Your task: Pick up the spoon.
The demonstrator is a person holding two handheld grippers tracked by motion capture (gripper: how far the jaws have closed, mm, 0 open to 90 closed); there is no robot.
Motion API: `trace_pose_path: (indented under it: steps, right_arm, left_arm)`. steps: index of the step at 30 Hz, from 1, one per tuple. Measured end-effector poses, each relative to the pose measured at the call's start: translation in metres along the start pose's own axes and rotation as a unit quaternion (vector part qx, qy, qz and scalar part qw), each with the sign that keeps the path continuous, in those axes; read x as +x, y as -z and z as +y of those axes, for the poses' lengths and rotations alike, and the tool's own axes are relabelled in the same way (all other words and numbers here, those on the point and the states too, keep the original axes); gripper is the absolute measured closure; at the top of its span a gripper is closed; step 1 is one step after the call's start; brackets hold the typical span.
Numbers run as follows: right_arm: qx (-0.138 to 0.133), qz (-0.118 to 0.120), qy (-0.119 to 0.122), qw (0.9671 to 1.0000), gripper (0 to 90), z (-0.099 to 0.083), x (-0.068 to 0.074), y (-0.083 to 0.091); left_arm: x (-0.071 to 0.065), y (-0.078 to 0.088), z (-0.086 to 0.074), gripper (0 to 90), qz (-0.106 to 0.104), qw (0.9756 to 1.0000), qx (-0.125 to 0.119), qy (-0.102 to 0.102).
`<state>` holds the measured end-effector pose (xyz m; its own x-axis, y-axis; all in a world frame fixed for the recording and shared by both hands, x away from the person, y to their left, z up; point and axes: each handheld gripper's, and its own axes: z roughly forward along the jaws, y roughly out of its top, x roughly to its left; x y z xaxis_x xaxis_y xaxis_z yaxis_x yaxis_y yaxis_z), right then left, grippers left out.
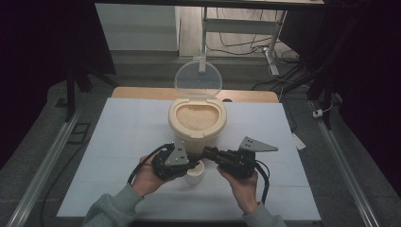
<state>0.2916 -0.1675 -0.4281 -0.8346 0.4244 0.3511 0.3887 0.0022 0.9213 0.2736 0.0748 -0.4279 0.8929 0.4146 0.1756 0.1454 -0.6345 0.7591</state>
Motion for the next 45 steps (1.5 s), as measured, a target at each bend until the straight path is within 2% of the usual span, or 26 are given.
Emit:
trace_pose_path:
  steps: [3, 4, 5, 7, 8, 9, 17, 26, 30, 37, 45]
  right_arm:
    - [-0.012, 0.004, 0.001, 0.9999, 82.9, 0.001, 0.000, 0.002]
    - [-0.018, 0.003, 0.003, 0.9998, 82.9, 0.001, -0.002, 0.004]
    - [-0.018, 0.003, 0.003, 0.9998, 82.9, 0.001, -0.002, 0.004]
    - [-0.026, 0.004, 0.001, 0.9996, 82.9, 0.002, -0.003, 0.007]
    - [-0.032, 0.005, 0.000, 0.9995, 83.0, 0.003, -0.005, 0.009]
    - [-0.033, 0.003, 0.002, 0.9994, 83.0, 0.004, -0.005, 0.010]
    - [-0.049, -0.008, 0.004, 0.9988, 83.0, 0.006, -0.013, 0.019]
    - [-0.069, -0.015, 0.004, 0.9975, 83.0, 0.010, -0.018, 0.030]
    - [-0.075, -0.019, 0.004, 0.9970, 83.0, 0.013, -0.020, 0.035]
    - [-0.082, -0.027, 0.003, 0.9962, 83.0, 0.015, -0.024, 0.042]
    - [-0.090, -0.038, 0.008, 0.9952, 83.0, 0.019, -0.027, 0.050]
  left_arm:
    - [0.003, 0.002, -0.001, 73.4, -0.002, 0.9998, -0.010, 0.015]
    - [0.004, 0.003, -0.001, 64.1, -0.001, 0.9997, -0.014, 0.021]
    - [0.005, 0.004, -0.002, 64.1, 0.000, 0.9995, -0.019, 0.027]
    - [0.007, 0.007, -0.004, 57.4, 0.000, 0.9988, -0.027, 0.040]
    - [0.008, 0.008, -0.005, 49.7, 0.001, 0.9984, -0.031, 0.047]
    - [0.008, 0.009, -0.006, 46.5, 0.003, 0.9980, -0.034, 0.054]
    - [0.015, 0.020, -0.023, 33.5, 0.015, 0.9940, -0.045, 0.098]
    - [0.025, 0.034, -0.060, 31.1, 0.028, 0.9893, -0.035, 0.139]
    - [0.030, 0.038, -0.076, 30.4, 0.039, 0.9859, -0.030, 0.160]
    - [0.032, 0.043, -0.100, 29.3, 0.052, 0.9816, -0.017, 0.183]
    - [0.033, 0.054, -0.133, 27.5, 0.074, 0.9730, -0.010, 0.218]
